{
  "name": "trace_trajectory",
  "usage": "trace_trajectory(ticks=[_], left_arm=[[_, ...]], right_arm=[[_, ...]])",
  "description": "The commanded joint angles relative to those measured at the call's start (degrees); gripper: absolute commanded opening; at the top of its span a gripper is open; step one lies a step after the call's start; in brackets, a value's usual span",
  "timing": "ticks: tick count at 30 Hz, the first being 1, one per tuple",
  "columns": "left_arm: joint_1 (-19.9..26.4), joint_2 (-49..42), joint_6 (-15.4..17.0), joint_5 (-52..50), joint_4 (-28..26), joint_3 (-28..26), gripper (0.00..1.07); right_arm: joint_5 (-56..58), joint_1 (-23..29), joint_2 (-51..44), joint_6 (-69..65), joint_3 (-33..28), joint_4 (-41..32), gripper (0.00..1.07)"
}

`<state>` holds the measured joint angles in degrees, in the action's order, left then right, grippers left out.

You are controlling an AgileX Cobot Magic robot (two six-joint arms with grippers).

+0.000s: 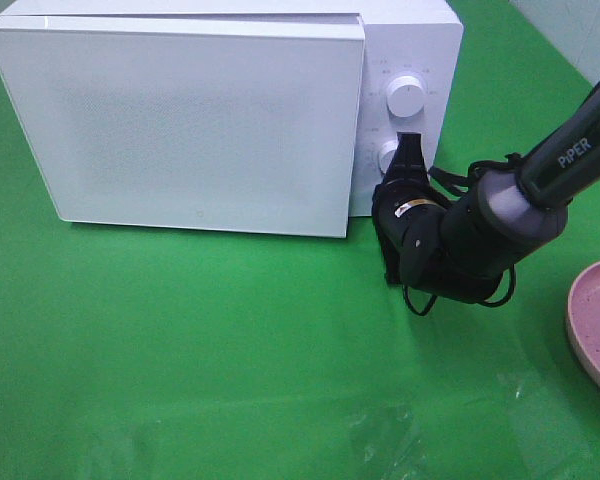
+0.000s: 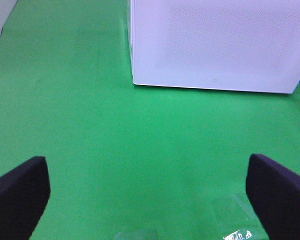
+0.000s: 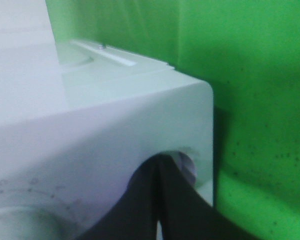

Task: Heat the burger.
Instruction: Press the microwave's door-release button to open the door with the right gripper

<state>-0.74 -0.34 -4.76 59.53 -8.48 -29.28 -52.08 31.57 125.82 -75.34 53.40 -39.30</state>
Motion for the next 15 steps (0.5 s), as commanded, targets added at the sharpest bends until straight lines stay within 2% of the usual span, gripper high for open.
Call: trace_trajectory(ticks=[1, 3, 15], left_arm=[[-0.29, -0.97, 0.29, -0.23, -0.06, 0.11, 1.03], [-0.29, -0.97, 0.29, -0.23, 0.0, 0.11, 1.03], [-0.29, -0.97, 0.29, -0.23, 0.11, 0.11, 1.03]], right_arm=[[-20.17, -3.04, -0.4, 0.29, 6.76, 3.44, 0.0], [-20.34, -3.09, 0.46, -0.29, 8.77, 3.21, 0.0], [-19.42, -3.09, 0.46, 0.57, 8.77, 3.44, 0.01]])
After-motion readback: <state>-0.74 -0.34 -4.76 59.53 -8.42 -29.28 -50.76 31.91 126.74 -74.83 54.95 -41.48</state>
